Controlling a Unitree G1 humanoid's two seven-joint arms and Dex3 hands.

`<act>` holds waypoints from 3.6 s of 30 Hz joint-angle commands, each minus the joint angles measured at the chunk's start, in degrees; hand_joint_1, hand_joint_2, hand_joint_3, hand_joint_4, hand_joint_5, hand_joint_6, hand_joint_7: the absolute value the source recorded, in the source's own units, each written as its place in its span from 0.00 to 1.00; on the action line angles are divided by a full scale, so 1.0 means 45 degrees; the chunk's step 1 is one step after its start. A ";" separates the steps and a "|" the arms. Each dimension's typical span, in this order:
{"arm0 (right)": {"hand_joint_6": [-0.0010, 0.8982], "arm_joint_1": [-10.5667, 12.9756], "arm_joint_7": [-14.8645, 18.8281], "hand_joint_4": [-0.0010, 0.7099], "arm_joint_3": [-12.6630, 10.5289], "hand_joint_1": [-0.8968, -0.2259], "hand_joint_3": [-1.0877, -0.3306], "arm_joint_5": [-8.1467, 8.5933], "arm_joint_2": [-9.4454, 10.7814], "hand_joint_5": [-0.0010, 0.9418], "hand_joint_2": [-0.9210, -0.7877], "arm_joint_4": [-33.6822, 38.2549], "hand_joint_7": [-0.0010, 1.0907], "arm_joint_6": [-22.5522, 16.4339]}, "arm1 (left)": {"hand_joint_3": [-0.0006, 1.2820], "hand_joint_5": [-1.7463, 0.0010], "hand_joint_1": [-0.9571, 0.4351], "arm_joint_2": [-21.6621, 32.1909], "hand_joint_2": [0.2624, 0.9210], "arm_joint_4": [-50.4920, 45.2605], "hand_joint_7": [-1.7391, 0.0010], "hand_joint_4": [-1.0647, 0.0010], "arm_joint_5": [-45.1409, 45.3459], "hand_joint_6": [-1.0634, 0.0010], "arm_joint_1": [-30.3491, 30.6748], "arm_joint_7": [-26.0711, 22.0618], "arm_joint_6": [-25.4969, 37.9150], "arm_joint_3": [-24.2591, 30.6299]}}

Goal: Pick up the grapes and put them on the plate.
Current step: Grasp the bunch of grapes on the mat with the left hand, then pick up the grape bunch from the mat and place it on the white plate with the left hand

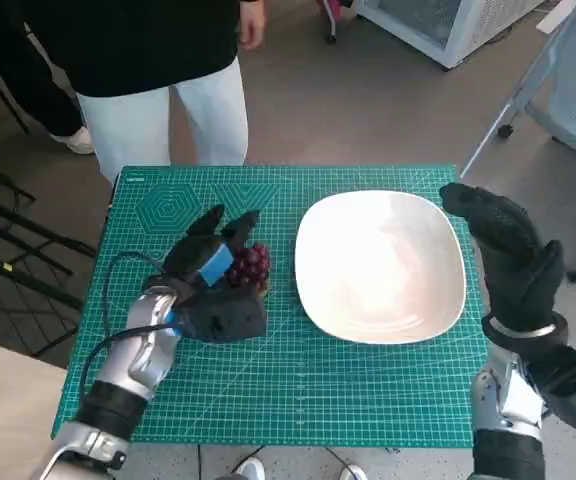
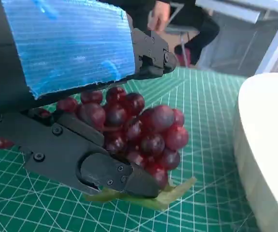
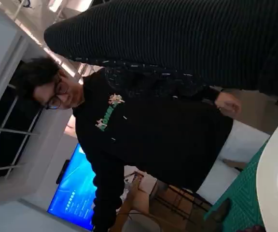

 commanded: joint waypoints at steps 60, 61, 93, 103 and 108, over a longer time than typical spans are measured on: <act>0.00 0.0537 -0.0222 0.26 0.0073 0.49 0.62 -0.0116 0.0081 0.00 0.00 -0.0238 0.36 0.0127 | 0.01 0.67 0.73 -0.1121 0.86 0.7272 0.89 0.37 -0.1146 0.34 -0.3386 -0.0298 0.0436 -0.2263; 0.00 0.0531 -0.0218 0.26 0.0071 0.49 0.62 -0.0116 0.0077 0.00 0.00 -0.0228 0.36 0.0125 | 0.01 0.57 0.80 -0.1108 0.90 0.7195 0.85 0.35 -0.1106 0.32 -0.3352 -0.0215 0.0450 -0.2313; 0.00 0.0359 -0.0186 0.26 0.0063 0.50 0.63 -0.0077 0.0090 0.00 0.00 -0.0050 0.36 0.0116 | 0.05 0.32 0.69 -0.0748 1.00 0.5403 0.34 0.34 -0.0796 0.42 -0.2815 0.0171 0.1162 -0.2608; 0.00 0.0347 -0.0197 0.26 0.0071 0.50 0.63 -0.0122 0.0086 0.00 0.00 -0.0036 0.36 0.0057 | 0.04 0.33 0.69 -0.0754 1.00 0.5473 0.34 0.32 -0.0773 0.42 -0.2882 0.0278 0.1147 -0.2621; 0.00 0.0324 -0.0190 0.26 0.0063 0.50 0.63 -0.0127 0.0075 0.00 0.00 0.0005 0.36 0.0041 | 0.05 0.31 0.69 -0.0753 1.00 0.5484 0.35 0.36 -0.0756 0.41 -0.2928 0.0295 0.1170 -0.2629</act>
